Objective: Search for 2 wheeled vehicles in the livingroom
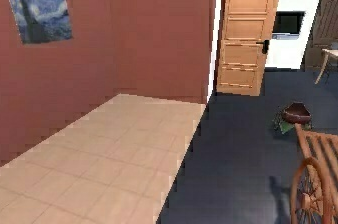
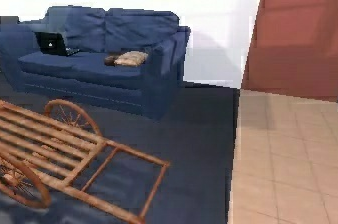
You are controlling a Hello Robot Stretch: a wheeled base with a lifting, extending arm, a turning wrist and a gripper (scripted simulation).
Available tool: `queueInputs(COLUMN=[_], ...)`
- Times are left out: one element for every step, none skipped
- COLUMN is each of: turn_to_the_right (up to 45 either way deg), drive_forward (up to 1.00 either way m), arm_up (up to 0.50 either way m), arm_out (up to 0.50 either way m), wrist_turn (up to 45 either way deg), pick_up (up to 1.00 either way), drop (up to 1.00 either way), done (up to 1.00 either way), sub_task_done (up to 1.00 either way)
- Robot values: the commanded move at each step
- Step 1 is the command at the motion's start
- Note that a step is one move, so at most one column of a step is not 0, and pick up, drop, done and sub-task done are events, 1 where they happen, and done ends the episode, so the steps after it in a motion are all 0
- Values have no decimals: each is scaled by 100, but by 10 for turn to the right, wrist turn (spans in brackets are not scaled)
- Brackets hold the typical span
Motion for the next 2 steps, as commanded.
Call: queueInputs(turn_to_the_right=[180,0], drive_forward=[0,100], arm_up=[0,0], arm_out=[0,0], wrist_turn=[0,0], pick_up=[0,0], drop=[0,0], done=[0,0], sub_task_done=[0,0])
